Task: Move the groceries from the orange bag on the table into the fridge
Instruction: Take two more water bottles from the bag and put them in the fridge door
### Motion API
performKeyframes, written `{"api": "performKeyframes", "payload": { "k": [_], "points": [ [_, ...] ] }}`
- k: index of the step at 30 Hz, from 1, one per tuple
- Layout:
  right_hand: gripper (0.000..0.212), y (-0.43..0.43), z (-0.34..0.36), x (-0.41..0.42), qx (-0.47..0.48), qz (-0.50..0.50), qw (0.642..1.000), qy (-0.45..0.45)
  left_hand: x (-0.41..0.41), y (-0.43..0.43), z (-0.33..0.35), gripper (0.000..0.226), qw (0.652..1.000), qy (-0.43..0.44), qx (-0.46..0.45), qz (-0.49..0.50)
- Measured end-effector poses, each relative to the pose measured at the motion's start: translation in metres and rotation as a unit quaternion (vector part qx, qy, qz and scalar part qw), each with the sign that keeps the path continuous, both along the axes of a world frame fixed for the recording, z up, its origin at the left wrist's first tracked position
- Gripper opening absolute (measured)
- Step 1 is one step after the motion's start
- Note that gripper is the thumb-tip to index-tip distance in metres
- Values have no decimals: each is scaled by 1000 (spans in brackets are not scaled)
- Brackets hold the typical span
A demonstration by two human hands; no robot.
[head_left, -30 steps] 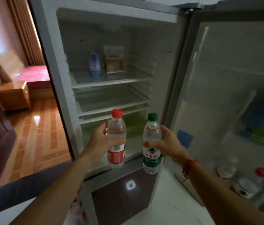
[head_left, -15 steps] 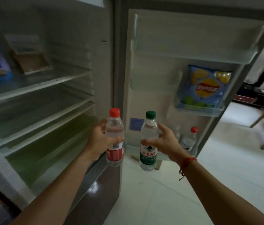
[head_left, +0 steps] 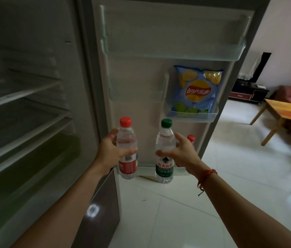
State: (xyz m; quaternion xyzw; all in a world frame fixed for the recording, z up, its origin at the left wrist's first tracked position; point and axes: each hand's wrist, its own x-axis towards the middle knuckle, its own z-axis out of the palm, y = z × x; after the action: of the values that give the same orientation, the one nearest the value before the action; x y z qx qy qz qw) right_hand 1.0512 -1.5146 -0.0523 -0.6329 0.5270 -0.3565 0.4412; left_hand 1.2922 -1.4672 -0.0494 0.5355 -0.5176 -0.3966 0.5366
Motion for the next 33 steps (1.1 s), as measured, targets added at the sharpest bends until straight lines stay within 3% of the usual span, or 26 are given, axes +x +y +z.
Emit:
{"api": "performKeyframes", "payload": {
  "k": [10,14,20,27,33],
  "points": [
    [63,-42,-3,15,-20,6,999,24,2,-50,0,56,999,-27,-16,37],
    [99,-60,-7,27,-25,6,999,42,2,-69,-6,58,998,-31,-9,52],
    [100,-83,-28,43,-20,0,998,66,0,-97,-28,59,997,-38,24,60],
    [78,-102,-61,50,13,-10,997,80,-2,-116,-59,63,995,-38,64,60],
    [73,-112,-91,55,34,-17,996,77,0,-128,-94,74,993,-56,87,64]
  ]
}}
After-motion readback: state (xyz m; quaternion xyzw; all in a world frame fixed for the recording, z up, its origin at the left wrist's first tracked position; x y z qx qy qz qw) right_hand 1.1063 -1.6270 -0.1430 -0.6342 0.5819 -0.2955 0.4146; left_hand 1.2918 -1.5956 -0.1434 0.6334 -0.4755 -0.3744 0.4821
